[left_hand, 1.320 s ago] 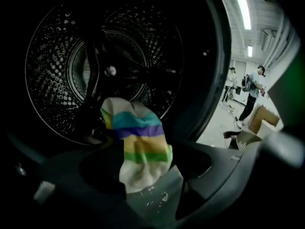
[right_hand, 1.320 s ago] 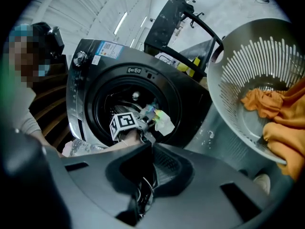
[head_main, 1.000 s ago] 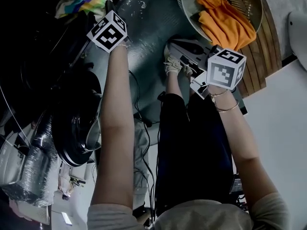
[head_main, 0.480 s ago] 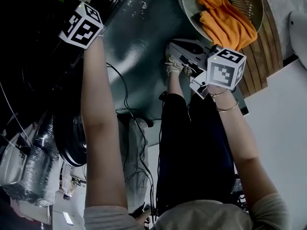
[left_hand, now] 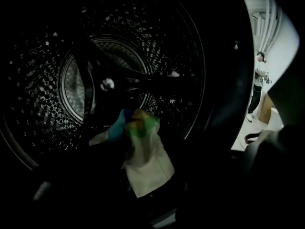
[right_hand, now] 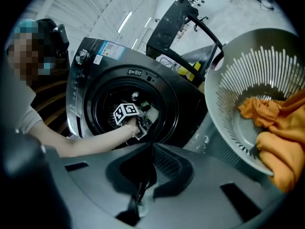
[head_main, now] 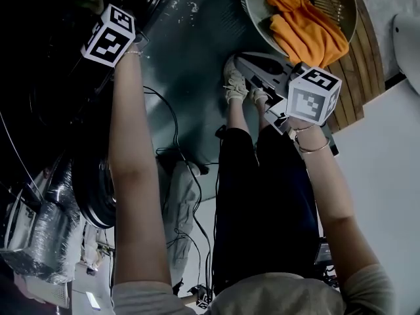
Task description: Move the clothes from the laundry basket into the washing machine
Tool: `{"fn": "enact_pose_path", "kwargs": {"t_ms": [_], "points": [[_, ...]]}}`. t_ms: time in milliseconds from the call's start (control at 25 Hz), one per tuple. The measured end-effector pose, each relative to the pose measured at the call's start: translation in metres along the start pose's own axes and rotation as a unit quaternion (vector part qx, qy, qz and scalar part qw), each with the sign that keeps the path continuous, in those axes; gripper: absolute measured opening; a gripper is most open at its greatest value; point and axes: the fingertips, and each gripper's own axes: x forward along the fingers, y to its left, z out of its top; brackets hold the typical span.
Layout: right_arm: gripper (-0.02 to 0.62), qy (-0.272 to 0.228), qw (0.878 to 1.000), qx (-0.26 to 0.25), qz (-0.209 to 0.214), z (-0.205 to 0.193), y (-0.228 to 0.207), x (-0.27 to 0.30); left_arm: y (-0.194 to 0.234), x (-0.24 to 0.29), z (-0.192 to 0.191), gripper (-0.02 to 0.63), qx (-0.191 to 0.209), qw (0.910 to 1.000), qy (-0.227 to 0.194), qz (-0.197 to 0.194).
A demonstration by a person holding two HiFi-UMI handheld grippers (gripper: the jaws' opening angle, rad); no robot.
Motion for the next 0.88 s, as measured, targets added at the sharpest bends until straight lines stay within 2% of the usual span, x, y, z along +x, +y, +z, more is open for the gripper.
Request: {"fn": "enact_pose_path", "kwargs": {"t_ms": [120, 240, 320, 480, 520, 560, 600, 680, 800, 840, 880], "points": [[0.017, -0.009, 0.999, -0.035, -0.024, 0.014, -0.004, -0.016, -0.003, -0.024, 0.001, 0.299, -0.023, 0.9997, -0.007, -0.002], [0.018, -0.006, 0.996, -0.064, -0.055, 0.026, -0.013, -0.029, -0.015, -0.052, -0.002, 0.298, -0.031, 0.9991, -0.002, -0.029], [0.018, 0.001, 0.992, -0.089, -0.091, 0.037, -0.03, -0.045, -0.039, -0.073, -0.004, 0.298, -0.032, 0.9968, -0.005, -0.073], [0.018, 0.047, 0.976, -0.134, -0.166, 0.042, -0.08, -0.076, -0.107, -0.114, -0.014, 0.292, -0.037, 0.9837, -0.02, -0.175], [0.033, 0.064, 0.97, -0.144, -0.185, 0.04, -0.094, -0.081, -0.123, -0.124, -0.019, 0.277, -0.037, 0.9808, -0.018, -0.191], [0.104, 0.082, 0.963, -0.155, -0.206, 0.038, -0.108, -0.088, -0.137, -0.133, -0.024, 0.247, -0.039, 0.9782, -0.013, -0.204], [0.151, 0.1, 0.953, -0.168, -0.231, 0.036, -0.123, -0.095, -0.15, -0.141, -0.029, 0.192, -0.043, 0.9758, -0.008, -0.214], [0.192, 0.132, 0.925, -0.204, -0.293, 0.035, -0.155, -0.117, -0.177, -0.157, -0.041, 0.101, -0.053, 0.9697, 0.004, -0.239], [0.245, 0.179, 0.858, -0.276, -0.395, 0.037, -0.204, -0.158, -0.215, -0.179, -0.056, 0.011, -0.058, 0.954, 0.031, -0.292], [0.252, 0.202, 0.837, -0.294, -0.414, 0.034, -0.217, -0.168, -0.225, -0.184, -0.058, 0.011, -0.056, 0.9487, 0.038, -0.309], [0.272, 0.227, 0.823, -0.303, -0.423, 0.03, -0.228, -0.175, -0.233, -0.189, -0.06, 0.011, -0.052, 0.9446, 0.042, -0.321]]}}
